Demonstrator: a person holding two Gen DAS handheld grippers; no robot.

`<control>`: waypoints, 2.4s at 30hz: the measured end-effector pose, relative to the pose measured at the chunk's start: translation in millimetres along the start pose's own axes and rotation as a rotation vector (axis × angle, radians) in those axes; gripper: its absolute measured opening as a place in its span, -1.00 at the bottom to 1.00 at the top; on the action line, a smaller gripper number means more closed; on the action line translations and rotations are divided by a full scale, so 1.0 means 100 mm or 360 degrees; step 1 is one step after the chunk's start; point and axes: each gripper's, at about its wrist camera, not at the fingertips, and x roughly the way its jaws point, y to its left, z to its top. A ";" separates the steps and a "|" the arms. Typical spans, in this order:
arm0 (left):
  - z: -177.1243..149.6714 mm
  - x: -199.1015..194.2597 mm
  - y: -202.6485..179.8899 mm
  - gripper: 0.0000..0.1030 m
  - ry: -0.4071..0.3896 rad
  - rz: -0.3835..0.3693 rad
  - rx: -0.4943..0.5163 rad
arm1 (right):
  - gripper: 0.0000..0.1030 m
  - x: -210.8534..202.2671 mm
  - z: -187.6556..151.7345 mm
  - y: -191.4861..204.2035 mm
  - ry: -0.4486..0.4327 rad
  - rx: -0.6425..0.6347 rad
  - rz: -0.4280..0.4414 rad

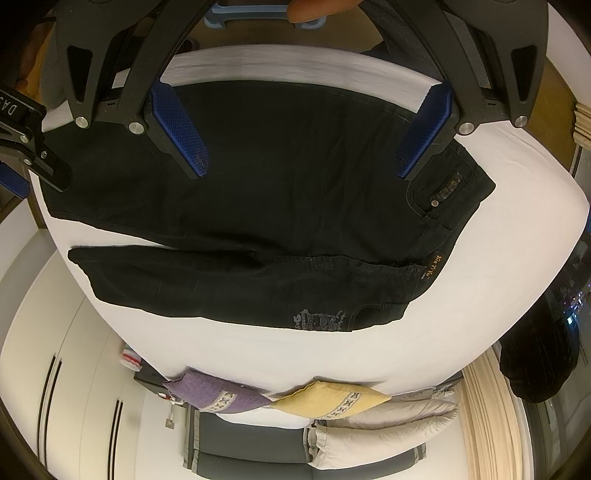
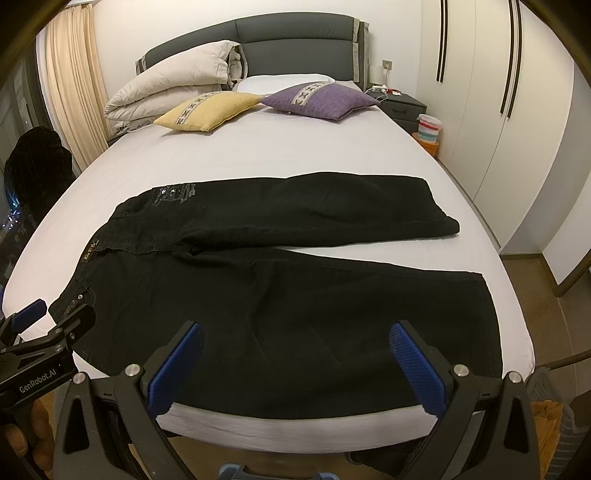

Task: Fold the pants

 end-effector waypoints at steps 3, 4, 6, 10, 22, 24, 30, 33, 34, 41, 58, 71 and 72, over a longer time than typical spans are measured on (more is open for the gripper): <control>-0.01 0.00 0.00 1.00 0.0001 -0.0001 0.0001 | 1.00 0.01 -0.02 0.02 0.0003 0.0001 0.0001; -0.01 0.00 0.00 1.00 0.0001 -0.0001 0.0001 | 1.00 0.01 -0.04 0.03 0.0005 0.0002 0.0002; -0.02 0.00 0.00 1.00 0.0003 -0.0001 0.0002 | 1.00 0.01 -0.03 0.03 0.0007 0.0003 0.0002; -0.03 0.01 0.00 1.00 0.0007 -0.0002 0.0004 | 1.00 0.02 -0.04 0.02 0.0011 0.0005 0.0005; -0.06 0.04 0.01 1.00 0.0016 0.0001 0.0007 | 1.00 0.03 -0.06 0.02 0.0016 0.0011 0.0011; -0.05 0.05 0.01 1.00 0.0019 0.0001 0.0008 | 1.00 0.03 -0.06 0.02 0.0016 0.0012 0.0013; -0.07 0.07 0.01 1.00 0.0025 0.0000 0.0012 | 1.00 0.04 -0.07 0.03 0.0025 0.0014 0.0017; -0.06 0.09 0.00 1.00 0.0025 0.0002 0.0026 | 1.00 0.07 -0.08 0.03 0.0036 0.0014 0.0039; -0.06 0.11 0.01 1.00 0.0024 0.0003 0.0036 | 1.00 0.08 -0.07 0.02 0.0040 0.0012 0.0053; 0.16 0.31 0.29 1.00 -0.0033 -0.0133 0.0071 | 1.00 0.19 0.12 -0.17 0.0024 -0.0071 0.0364; 2.32 2.18 1.15 1.00 0.0192 -0.0113 0.0668 | 1.00 1.33 1.51 -0.52 0.0081 -0.0644 0.0707; 2.74 3.72 1.25 0.62 0.0566 -0.0243 0.0935 | 0.91 2.40 1.87 -0.43 0.0249 -0.0806 0.0869; 2.75 3.80 1.28 0.61 0.0588 -0.0266 0.0925 | 0.90 2.46 1.90 -0.43 0.0250 -0.0798 0.0879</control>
